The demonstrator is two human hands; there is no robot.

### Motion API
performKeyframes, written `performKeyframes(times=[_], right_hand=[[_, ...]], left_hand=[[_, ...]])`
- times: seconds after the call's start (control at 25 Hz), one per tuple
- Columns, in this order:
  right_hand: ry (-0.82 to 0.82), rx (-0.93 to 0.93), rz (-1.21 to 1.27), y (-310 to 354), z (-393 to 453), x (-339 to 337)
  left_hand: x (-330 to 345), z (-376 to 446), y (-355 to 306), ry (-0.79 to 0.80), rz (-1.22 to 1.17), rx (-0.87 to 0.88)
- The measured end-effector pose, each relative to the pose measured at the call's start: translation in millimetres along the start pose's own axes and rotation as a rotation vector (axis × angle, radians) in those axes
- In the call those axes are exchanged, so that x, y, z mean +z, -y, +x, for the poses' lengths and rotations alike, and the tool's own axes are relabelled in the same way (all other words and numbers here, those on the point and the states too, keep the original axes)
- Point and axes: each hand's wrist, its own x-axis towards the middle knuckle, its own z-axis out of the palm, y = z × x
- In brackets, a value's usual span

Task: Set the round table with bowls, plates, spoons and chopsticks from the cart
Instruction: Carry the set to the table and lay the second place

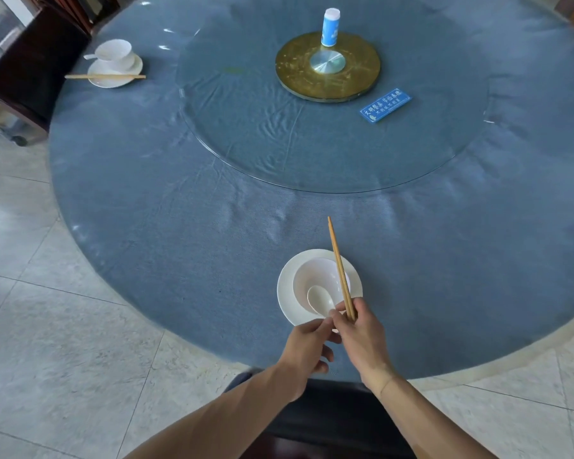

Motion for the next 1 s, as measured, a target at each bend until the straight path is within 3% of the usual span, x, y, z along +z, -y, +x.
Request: performKeyframes(times=[0.16,0.6,1.0], right_hand=[[0.025,0.023,-0.017,3.3,-1.5,7.9],[0.032,0.016,-0.062,-7.2,-1.7,2.6],[-0.017,0.025,-0.097,-11.2,-1.9,-3.9]], left_hand=[[-4.5,11.1,-4.9,-0.093,-0.114,-0.100],[-13.8,33.9,-16.1,-0.191,0.193,-0.076],[-16.9,36.1,-13.0,-0.210,0.214,-0.080]])
